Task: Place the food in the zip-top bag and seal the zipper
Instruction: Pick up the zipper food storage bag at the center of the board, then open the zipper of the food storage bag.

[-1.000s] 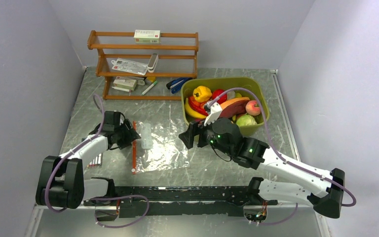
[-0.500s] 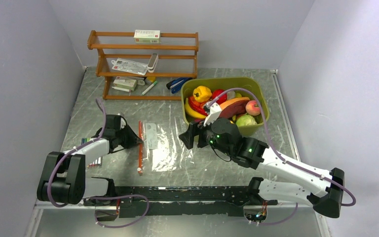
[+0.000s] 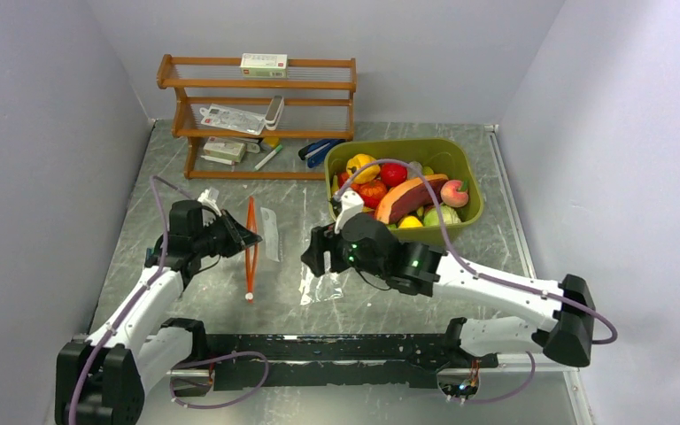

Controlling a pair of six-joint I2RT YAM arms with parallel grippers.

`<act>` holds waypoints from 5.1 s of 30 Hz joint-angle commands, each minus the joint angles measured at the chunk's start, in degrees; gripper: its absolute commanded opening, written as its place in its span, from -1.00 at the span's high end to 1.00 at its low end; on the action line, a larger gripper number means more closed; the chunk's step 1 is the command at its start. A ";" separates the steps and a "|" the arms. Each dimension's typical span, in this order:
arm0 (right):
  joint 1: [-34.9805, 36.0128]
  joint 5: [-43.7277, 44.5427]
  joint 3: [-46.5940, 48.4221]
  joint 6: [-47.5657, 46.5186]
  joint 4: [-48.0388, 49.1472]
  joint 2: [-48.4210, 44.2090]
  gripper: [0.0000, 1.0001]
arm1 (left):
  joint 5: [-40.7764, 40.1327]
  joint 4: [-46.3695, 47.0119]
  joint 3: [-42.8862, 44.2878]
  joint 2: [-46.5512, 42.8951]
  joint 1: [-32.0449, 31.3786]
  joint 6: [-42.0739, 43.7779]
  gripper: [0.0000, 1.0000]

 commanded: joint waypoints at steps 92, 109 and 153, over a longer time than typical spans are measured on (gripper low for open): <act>9.38 19.24 11.88 7.80 25.39 18.12 1.00 | 17.63 -18.00 27.05 -8.45 0.15 10.81 -0.60; 9.39 18.90 11.48 6.89 25.54 18.57 1.00 | 5.33 -20.77 26.32 -6.28 0.15 17.11 -0.07; 8.78 29.45 23.12 0.21 11.47 29.00 1.00 | -13.47 -29.76 32.67 0.10 -0.02 24.69 0.86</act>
